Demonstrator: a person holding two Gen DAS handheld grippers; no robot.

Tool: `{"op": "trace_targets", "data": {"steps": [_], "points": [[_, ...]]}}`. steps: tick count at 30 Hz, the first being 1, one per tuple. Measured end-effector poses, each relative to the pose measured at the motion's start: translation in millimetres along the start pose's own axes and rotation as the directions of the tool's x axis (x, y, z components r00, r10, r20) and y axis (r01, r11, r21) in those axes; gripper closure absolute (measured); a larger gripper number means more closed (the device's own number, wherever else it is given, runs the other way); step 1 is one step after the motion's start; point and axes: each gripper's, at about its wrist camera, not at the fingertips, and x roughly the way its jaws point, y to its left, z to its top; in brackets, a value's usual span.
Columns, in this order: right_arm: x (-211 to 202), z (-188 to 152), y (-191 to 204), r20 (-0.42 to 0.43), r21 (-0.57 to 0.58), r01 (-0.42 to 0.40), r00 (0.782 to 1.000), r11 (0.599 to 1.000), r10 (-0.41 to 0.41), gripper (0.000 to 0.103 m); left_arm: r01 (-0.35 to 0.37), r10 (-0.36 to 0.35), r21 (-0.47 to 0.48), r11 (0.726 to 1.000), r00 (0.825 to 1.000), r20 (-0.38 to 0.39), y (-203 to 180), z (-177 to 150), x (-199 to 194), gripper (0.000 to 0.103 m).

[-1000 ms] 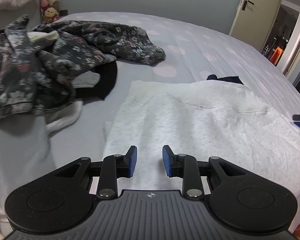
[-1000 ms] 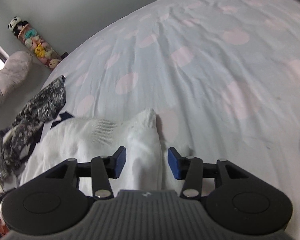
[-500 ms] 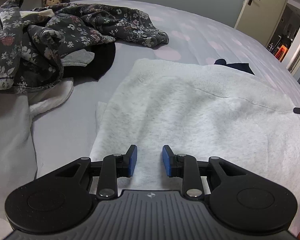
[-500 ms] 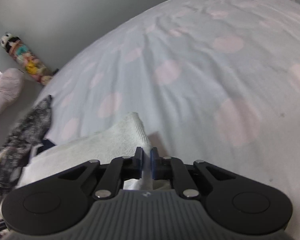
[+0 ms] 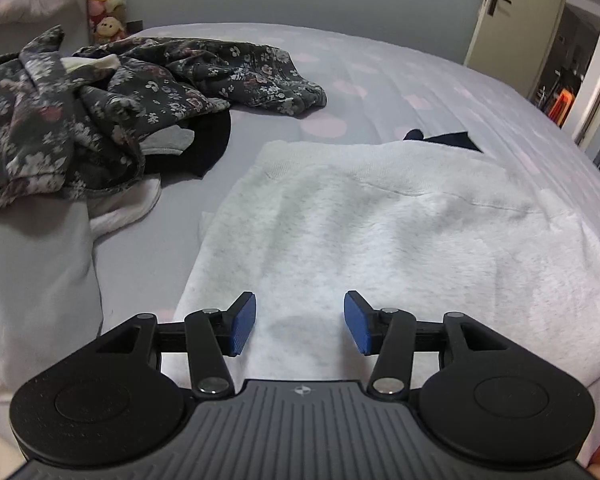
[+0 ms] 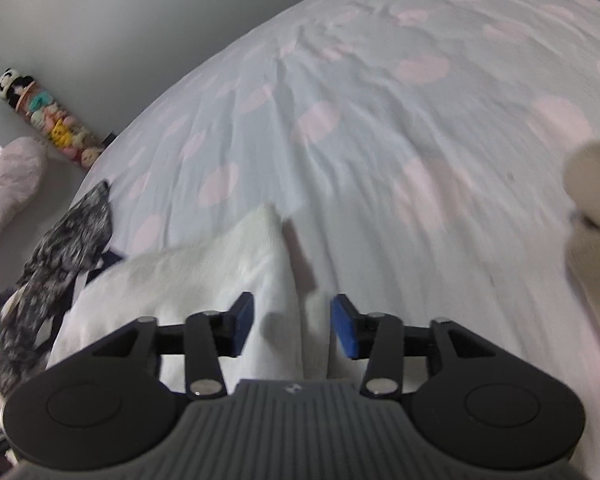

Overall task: Fold clothes
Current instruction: 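Pinch the folded sweatshirt side edge with the right tool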

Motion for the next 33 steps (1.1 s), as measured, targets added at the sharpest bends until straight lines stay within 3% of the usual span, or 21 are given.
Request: {"op": "trace_targets", "data": {"steps": [7,14,21,24,26,30,33], "points": [[0.8,-17.3,-3.8,-0.068,0.0,-0.027,0.997,1.0,0.027,0.047,-0.051,0.051,-0.006,0.999,0.998,-0.022,-6.6,-11.6,-10.0,0.056],[21.5,-26.2,-3.1,-0.128,-0.005,-0.019,0.992,1.0,0.018,0.047,-0.043,0.042,-0.056,0.998,0.999,-0.027,-3.2,-21.4,-8.5,0.043],[38.4,-28.3,-4.9,-0.137,0.044,-0.01,0.99,0.999,0.016,0.046,-0.037,0.033,-0.092,0.995,0.998,-0.053,5.6,-32.9,4.8,0.032],[43.7,-26.5,4.4,-0.143,-0.001,0.006,0.99,1.0,-0.006,0.046,-0.035,0.031,-0.077,0.996,0.998,-0.051,3.3,-36.2,7.9,0.029],[45.7,-26.4,7.8,-0.14,-0.004,0.016,0.99,1.0,-0.017,0.053,-0.036,0.033,-0.072,0.997,0.998,-0.046,2.4,-37.9,8.6,0.029],[47.2,-25.7,13.9,-0.133,-0.002,0.035,0.99,0.999,-0.035,0.081,-0.013,0.01,-0.087,0.996,0.999,-0.032,6.6,-40.3,7.5,0.029],[41.1,-22.9,22.6,-0.13,-0.013,0.052,0.99,0.999,-0.053,0.088,0.0,-0.002,-0.096,0.995,1.0,-0.029,9.1,-40.0,6.4,0.029]]}}
